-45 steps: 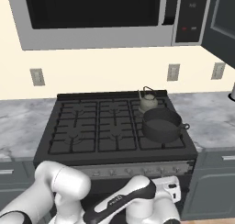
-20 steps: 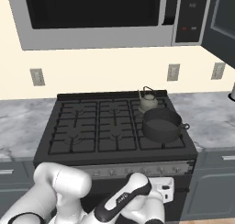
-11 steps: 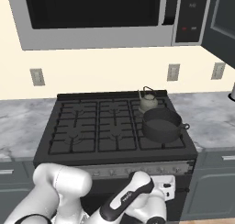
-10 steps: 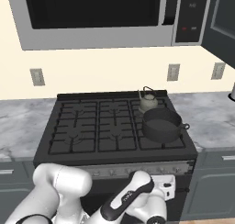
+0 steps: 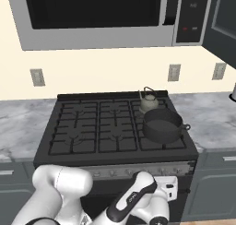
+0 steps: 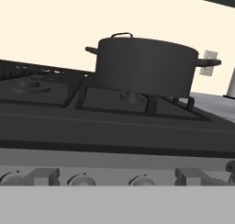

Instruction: Pick the kettle from the cabinet and place it on a stove burner. Then pick the pot from the counter and place it on another stove burner. Finally, turn both burners on.

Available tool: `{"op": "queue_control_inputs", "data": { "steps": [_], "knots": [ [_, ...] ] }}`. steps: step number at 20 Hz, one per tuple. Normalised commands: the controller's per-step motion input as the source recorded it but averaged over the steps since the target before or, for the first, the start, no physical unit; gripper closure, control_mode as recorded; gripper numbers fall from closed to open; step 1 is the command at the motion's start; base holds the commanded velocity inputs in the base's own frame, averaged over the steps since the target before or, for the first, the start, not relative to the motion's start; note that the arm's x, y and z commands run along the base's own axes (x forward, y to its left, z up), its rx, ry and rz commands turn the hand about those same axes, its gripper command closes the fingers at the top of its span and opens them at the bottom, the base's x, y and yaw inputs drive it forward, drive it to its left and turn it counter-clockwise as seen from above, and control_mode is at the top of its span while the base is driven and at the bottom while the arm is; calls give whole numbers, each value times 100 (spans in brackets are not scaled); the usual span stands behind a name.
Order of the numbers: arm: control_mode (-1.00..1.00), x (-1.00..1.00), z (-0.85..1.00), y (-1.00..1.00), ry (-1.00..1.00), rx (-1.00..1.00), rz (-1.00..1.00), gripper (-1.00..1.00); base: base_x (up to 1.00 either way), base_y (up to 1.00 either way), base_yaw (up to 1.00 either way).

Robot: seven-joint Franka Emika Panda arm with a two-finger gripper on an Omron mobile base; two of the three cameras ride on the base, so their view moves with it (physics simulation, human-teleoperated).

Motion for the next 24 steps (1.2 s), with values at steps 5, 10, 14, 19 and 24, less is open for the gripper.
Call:
{"op": "queue_control_inputs", "data": {
  "steps": [5,10,14,19,24],
  "knots": [
    [-100,5,-15,-7,0,0,0,-100,0,0,0],
    [-100,9,-9,-1,0,0,0,-100,0,0,0],
    [-100,14,-10,-1,0,0,0,-100,0,0,0],
    [-100,13,-8,-2,0,0,0,-100,0,0,0],
    [-100,8,-12,-11,0,0,0,-100,0,0,0]
  ]
}}
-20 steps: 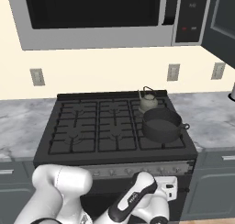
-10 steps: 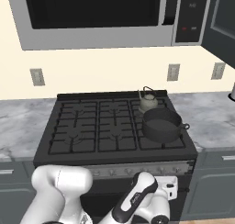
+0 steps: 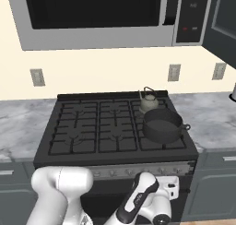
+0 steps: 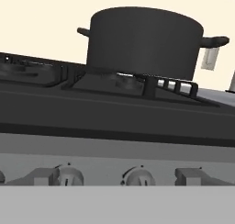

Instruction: Pick the kettle from the cabinet and place it on a stove burner. Then pick the pot from the counter and place it on another stove burner. Finally, turn both burners on.

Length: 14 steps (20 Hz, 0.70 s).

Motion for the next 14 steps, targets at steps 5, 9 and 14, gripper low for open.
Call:
{"op": "queue_control_inputs", "data": {
  "steps": [5,9,14],
  "knots": [
    [-100,7,-13,-10,0,0,-1,-100,0,0,0],
    [-100,9,-11,-6,0,0,0,-100,0,0,0],
    [-100,13,-10,-1,0,0,0,-100,0,0,0]
  ]
}}
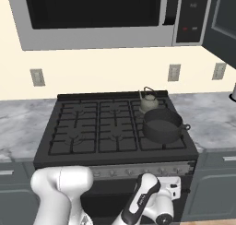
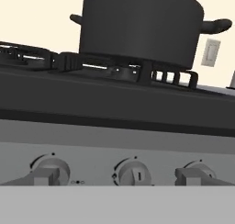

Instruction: Pick the kettle from the cabinet and place it on a stove burner. Then pick the pot from the counter and place it on another stove burner. Finally, turn both burners on.

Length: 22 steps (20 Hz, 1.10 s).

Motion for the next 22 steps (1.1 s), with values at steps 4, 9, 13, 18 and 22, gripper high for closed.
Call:
{"op": "queue_control_inputs", "data": {
  "steps": [4,9,13,18,22],
  "knots": [
    [-100,15,-11,-2,0,0,0,-100,0,0,0],
    [-100,6,-10,-7,0,0,0,-100,0,0,0],
    [-100,3,-6,-12,0,1,0,-100,0,0,0],
    [-100,1,-3,-17,0,1,-1,-100,0,0,0],
    [-100,3,0,-3,0,1,0,-100,0,0,0]
  ]
}}
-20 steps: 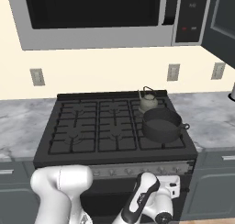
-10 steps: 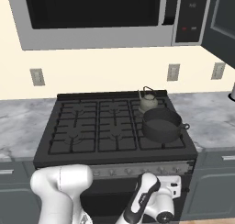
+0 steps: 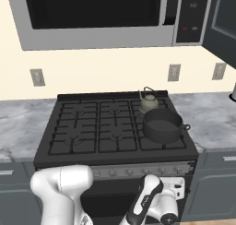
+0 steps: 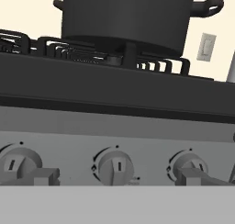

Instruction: Pick the kettle from the cabinet and place it on a stove burner. Then pick the pot from the counter and place it on another stove burner. Finally, turn both burners on.

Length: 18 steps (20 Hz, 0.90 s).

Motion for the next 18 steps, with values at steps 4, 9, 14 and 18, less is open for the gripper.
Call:
{"op": "queue_control_inputs", "data": {
  "steps": [4,9,14,18],
  "knots": [
    [-100,3,0,0,0,1,0,-100,0,0,0],
    [-100,3,0,0,0,0,0,-100,0,0,0],
    [-100,7,-6,0,0,0,0,-100,0,0,0],
    [-100,11,-10,0,0,0,0,-100,0,0,0]
  ]
}}
